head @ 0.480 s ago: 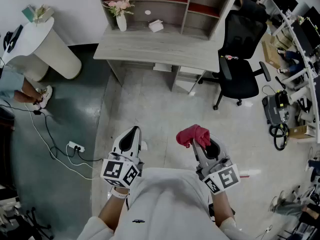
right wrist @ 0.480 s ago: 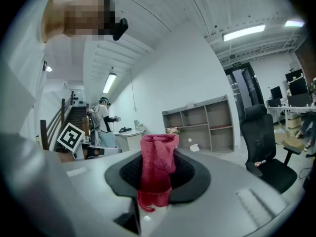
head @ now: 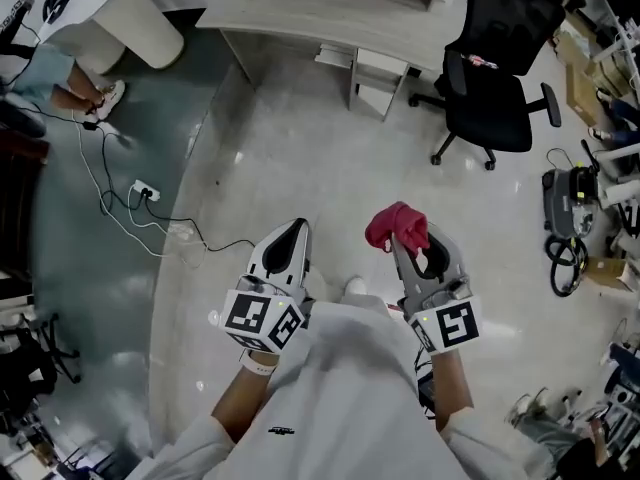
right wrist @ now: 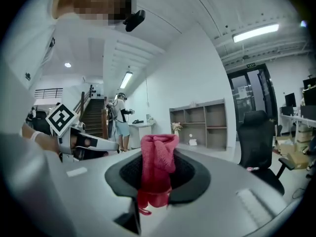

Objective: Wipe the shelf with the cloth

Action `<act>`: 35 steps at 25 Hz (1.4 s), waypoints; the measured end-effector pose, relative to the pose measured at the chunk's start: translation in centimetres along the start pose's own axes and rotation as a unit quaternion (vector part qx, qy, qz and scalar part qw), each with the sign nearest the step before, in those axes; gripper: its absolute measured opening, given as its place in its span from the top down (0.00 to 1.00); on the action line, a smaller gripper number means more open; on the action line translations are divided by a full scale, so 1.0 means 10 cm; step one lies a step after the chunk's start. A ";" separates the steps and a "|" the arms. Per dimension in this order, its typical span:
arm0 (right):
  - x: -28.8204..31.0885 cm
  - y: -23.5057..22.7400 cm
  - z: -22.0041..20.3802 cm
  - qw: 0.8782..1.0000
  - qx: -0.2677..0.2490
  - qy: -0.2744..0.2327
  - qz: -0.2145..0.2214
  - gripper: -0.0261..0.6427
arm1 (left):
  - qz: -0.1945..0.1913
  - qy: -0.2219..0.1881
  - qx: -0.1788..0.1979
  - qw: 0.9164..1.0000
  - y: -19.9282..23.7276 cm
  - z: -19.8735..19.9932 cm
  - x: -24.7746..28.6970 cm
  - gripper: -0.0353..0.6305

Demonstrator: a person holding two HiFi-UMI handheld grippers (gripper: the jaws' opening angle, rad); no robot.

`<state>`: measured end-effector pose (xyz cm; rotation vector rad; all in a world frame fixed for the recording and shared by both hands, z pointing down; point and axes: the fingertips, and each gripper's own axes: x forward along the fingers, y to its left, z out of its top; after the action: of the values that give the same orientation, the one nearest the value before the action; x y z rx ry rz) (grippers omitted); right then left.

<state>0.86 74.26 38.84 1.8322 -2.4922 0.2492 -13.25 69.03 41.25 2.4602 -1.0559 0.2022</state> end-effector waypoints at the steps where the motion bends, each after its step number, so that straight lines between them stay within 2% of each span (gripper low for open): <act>1: -0.09 0.00 -0.01 1.000 0.006 -0.002 0.002 0.81 | 0.002 0.004 -0.002 1.000 -0.06 -0.05 -0.05 0.94; 5: -0.35 -0.05 -0.12 0.998 0.070 -0.009 0.002 0.80 | -0.001 0.023 0.009 1.000 -0.29 -0.22 -0.16 0.94; 7: -0.45 -0.02 -0.12 0.997 0.071 -0.013 0.000 0.80 | -0.004 0.023 0.015 1.000 -0.35 -0.22 -0.20 0.94; 12: -0.53 0.09 -0.10 0.997 0.072 -0.014 0.000 0.80 | -0.002 0.012 -0.002 1.000 -0.39 -0.29 -0.35 0.94; 16: -0.43 0.18 0.08 0.997 0.077 -0.025 -0.005 0.80 | -0.014 0.007 -0.001 1.000 -0.38 -0.16 -0.44 0.94; 22: -0.30 0.36 0.19 0.995 0.088 -0.036 -0.019 0.80 | -0.018 -0.010 0.009 1.000 -0.08 0.09 -0.62 0.94; 28: 0.00 0.43 0.05 0.990 0.133 -0.034 -0.042 0.80 | -0.018 -0.024 0.014 0.999 0.31 0.25 -0.73 0.94; 31: 0.15 0.61 0.01 0.992 0.120 -0.024 -0.038 0.80 | -0.020 -0.020 0.005 1.000 0.53 0.25 -0.82 0.94; 35: 0.43 0.81 0.03 0.998 0.064 -0.007 -0.020 0.80 | -0.019 -0.015 0.000 1.000 0.80 0.27 -0.76 0.94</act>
<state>-8.16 72.47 38.23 1.9341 -2.5000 0.4043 -24.34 67.92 39.35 2.4879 -1.0209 0.1548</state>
